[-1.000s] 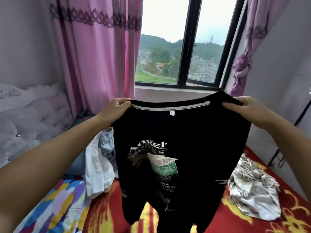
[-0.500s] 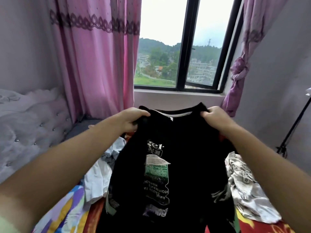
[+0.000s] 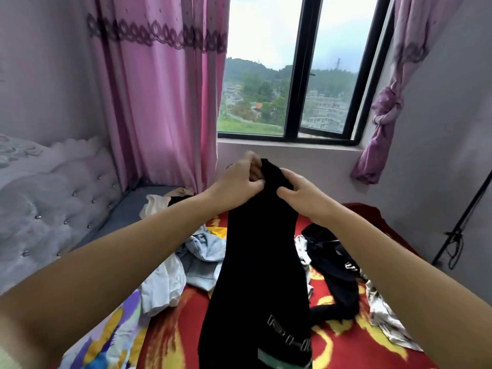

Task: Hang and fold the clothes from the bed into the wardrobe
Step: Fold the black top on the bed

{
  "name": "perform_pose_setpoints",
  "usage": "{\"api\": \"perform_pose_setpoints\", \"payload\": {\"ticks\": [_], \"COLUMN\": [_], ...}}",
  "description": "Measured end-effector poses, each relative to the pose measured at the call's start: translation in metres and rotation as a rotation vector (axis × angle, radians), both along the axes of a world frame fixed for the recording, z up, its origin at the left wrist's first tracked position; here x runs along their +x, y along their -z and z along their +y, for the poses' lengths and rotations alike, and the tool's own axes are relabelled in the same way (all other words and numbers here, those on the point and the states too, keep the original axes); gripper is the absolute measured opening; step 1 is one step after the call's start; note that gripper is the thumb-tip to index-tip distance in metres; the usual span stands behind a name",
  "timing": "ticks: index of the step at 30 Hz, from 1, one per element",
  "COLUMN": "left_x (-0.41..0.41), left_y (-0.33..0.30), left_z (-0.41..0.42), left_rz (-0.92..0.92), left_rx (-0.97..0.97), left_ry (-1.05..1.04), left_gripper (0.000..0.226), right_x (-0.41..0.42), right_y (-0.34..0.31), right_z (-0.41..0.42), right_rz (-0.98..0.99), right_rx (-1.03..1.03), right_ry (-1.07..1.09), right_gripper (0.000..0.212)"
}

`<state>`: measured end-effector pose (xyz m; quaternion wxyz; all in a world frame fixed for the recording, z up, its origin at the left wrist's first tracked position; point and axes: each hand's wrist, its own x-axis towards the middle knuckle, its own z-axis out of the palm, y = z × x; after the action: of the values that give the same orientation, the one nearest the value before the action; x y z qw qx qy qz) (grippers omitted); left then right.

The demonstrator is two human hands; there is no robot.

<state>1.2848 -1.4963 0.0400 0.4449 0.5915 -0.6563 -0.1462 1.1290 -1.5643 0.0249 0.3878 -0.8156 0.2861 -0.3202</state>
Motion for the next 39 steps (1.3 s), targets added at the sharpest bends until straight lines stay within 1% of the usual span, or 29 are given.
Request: {"api": "perform_pose_setpoints", "payload": {"ticks": [1,2,3,4,6,7,9,11,12,15,17,19,21,23,25,27,28,29,30,31,32,34,36,38,39], "left_x": [0.006,0.012,0.017,0.023,0.027,0.028,0.03,0.029,0.029,0.036,0.044,0.053,0.063,0.077,0.094,0.118,0.13,0.141,0.148,0.152,0.154,0.156,0.155,0.148,0.145], "left_y": [-0.001,-0.002,-0.004,-0.007,-0.012,-0.015,-0.025,-0.04,-0.048,-0.07,-0.077,-0.079,-0.075,-0.067,-0.057,-0.045,-0.039,-0.031,-0.023,-0.015,-0.008,0.002,0.0,-0.014,-0.02], "left_z": [-0.001,-0.001,-0.002,-0.002,0.0,0.001,-0.001,-0.001,-0.001,0.0,-0.001,-0.003,-0.004,-0.006,-0.005,-0.001,-0.001,-0.002,-0.006,-0.012,-0.02,-0.043,-0.063,-0.073,-0.073], "left_rz": [-0.276,-0.473,-0.579,-0.578,-0.332,-0.223,-0.137,-0.06,-0.017,0.033,0.044,0.098,0.142,0.15,0.174,0.221,0.233,0.221,0.189,0.131,0.069,-0.003,-0.016,0.018,0.037], "left_rx": [-0.15,-0.25,-0.282,-0.253,-0.092,-0.048,-0.077,-0.068,-0.049,0.002,0.014,0.018,0.04,0.095,0.152,0.209,0.239,0.266,0.289,0.3,0.285,0.189,0.026,-0.141,-0.188], "left_ry": [-0.088,-0.131,-0.118,-0.056,0.093,0.124,0.124,0.136,0.136,0.141,0.146,0.149,0.145,0.144,0.129,0.103,0.081,0.054,0.02,-0.018,-0.063,-0.186,-0.294,-0.313,-0.291], "left_gripper": [0.053,0.067,0.072,0.064,0.033,0.02,0.008,0.009,0.011,0.018,0.023,0.021,0.02,0.017,0.013,0.02,0.025,0.026,0.021,0.011,0.004,0.009,0.015,0.02,0.021], "right_x": [-0.002,-0.003,-0.004,-0.005,-0.005,-0.007,-0.014,-0.025,-0.031,-0.046,-0.055,-0.062,-0.07,-0.077,-0.082,-0.088,-0.091,-0.092,-0.091,-0.089,-0.085,-0.076,-0.07,-0.07,-0.072], "right_y": [-0.004,-0.008,-0.012,-0.016,-0.019,-0.019,-0.015,-0.001,0.011,0.057,0.087,0.113,0.135,0.146,0.149,0.147,0.145,0.142,0.14,0.139,0.138,0.133,0.117,0.096,0.087], "right_z": [-0.002,-0.001,0.001,0.003,0.004,0.004,0.004,0.004,0.003,0.002,0.0,-0.003,-0.009,-0.016,-0.025,-0.039,-0.047,-0.055,-0.063,-0.07,-0.078,-0.097,-0.112,-0.124,-0.128], "right_rz": [-0.053,-0.075,-0.077,-0.075,-0.099,-0.134,-0.188,-0.17,-0.126,0.095,0.227,0.311,0.271,0.167,0.04,-0.078,-0.074,-0.021,0.068,0.164,0.251,0.331,0.293,0.251,0.252], "right_rx": [0.055,0.082,0.075,0.047,0.012,0.018,0.059,0.101,0.14,0.322,0.393,0.466,0.588,0.629,0.594,0.516,0.451,0.377,0.302,0.231,0.14,-0.06,-0.184,-0.287,-0.323], "right_ry": [-0.044,-0.097,-0.145,-0.179,-0.227,-0.239,-0.238,-0.248,-0.257,-0.274,-0.282,-0.27,-0.241,-0.166,-0.045,0.065,0.09,0.096,0.097,0.099,0.117,0.219,0.324,0.402,0.429], "right_gripper": [0.043,0.045,0.047,0.048,0.046,0.041,0.028,0.023,0.022,0.015,0.015,0.018,0.023,0.021,0.025,0.024,0.023,0.02,0.014,0.007,0.005,0.01,0.009,0.014,0.015]}}
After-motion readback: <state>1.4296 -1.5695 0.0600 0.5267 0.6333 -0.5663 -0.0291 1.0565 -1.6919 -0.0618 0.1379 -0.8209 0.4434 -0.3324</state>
